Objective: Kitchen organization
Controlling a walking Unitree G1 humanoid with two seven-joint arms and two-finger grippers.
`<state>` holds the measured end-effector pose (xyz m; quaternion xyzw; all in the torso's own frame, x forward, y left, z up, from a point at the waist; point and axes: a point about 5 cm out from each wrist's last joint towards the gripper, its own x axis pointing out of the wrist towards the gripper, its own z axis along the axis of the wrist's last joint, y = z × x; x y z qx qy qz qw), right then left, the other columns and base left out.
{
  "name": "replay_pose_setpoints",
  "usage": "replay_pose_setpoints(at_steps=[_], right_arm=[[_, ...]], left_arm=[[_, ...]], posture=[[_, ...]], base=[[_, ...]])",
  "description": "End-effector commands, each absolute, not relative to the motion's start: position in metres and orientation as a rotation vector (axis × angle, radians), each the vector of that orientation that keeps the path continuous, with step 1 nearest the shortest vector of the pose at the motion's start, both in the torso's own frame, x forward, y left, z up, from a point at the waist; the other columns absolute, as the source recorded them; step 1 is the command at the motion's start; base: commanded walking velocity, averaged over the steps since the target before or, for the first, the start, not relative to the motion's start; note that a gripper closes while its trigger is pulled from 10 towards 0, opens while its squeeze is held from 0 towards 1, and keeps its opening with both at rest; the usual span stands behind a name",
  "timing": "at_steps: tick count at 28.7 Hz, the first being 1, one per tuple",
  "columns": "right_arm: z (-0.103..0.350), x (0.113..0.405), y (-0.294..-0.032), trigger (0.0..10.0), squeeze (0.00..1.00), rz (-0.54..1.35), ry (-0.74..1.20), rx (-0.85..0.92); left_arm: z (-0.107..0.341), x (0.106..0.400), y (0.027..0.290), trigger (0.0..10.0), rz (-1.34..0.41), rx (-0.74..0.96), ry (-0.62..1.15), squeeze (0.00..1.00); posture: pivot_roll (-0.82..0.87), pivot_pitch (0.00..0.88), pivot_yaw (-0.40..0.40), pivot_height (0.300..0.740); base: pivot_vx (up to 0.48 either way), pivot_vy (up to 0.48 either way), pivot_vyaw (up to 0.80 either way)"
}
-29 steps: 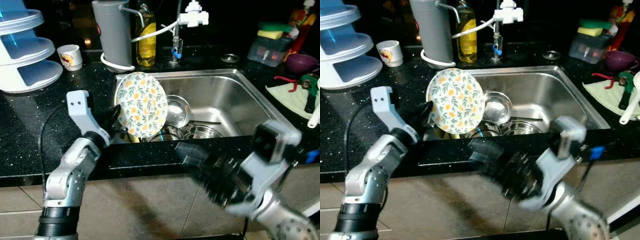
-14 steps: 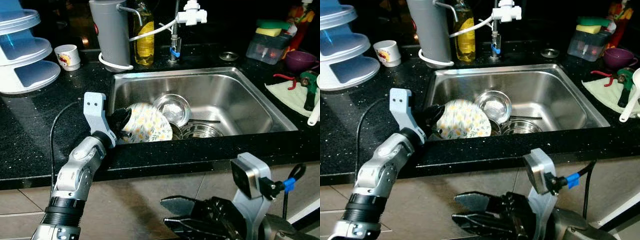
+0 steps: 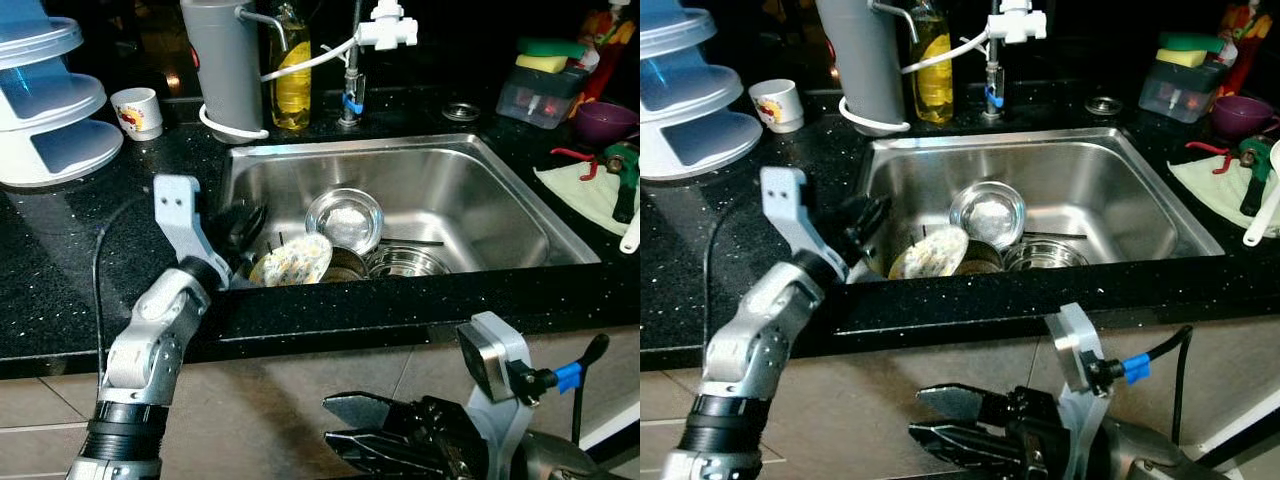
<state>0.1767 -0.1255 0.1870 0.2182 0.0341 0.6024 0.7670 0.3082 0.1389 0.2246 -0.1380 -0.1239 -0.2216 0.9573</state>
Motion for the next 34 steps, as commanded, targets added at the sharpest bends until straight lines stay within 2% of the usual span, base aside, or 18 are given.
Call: replay_pose_setpoints(at_steps=[1,8,16,20,22,25,34], right_arm=[[0.185,0.188,-0.13,10.0,0.0,1.185,0.045,0.43],[0.183,0.203,-0.138,10.0,0.0,1.048,-0.006,0.419],[0.179,0.213,-0.141,10.0,0.0,0.937,-0.028,0.36],[0.172,0.221,-0.146,10.0,0.0,0.832,-0.032,0.27],[0.165,0.216,-0.141,10.0,0.0,0.882,0.041,0.27],[0.163,0.206,-0.136,10.0,0.0,0.959,0.053,0.243],[0.157,0.205,-0.136,10.0,0.0,0.929,0.087,0.179]], left_arm=[[0.221,0.295,0.126,10.0,-0.482,-0.282,-0.207,0.0],[0.208,0.267,0.112,10.0,-0.495,-0.276,-0.14,0.0],[0.197,0.251,0.113,10.0,-0.478,-0.27,-0.071,0.0],[0.185,0.24,0.111,10.0,-0.479,-0.259,-0.014,0.0],[0.177,0.236,0.11,10.0,-0.472,-0.25,0.025,0.0],[0.167,0.23,0.105,10.0,-0.477,-0.257,0.066,0.0],[0.152,0.218,0.102,10.0,-0.477,-0.243,0.122,0.0]], posture=[[-0.04,0.063,0.043,0.74],[-0.02,0.044,0.036,0.74],[-0.01,0.025,0.034,0.74],[-0.01,0.014,0.036,0.74],[-0.01,0.013,0.039,0.74],[-0.02,0.006,0.044,0.74],[-0.03,0.005,0.046,0.74]], base=[[0.0,0.0,0.0],[-0.072,0.0,0.0],[-0.254,0.0,0.0],[-0.257,0.0,0.0],[-0.255,0.0,0.0],[-0.256,0.0,0.0],[-0.253,0.0,0.0]])
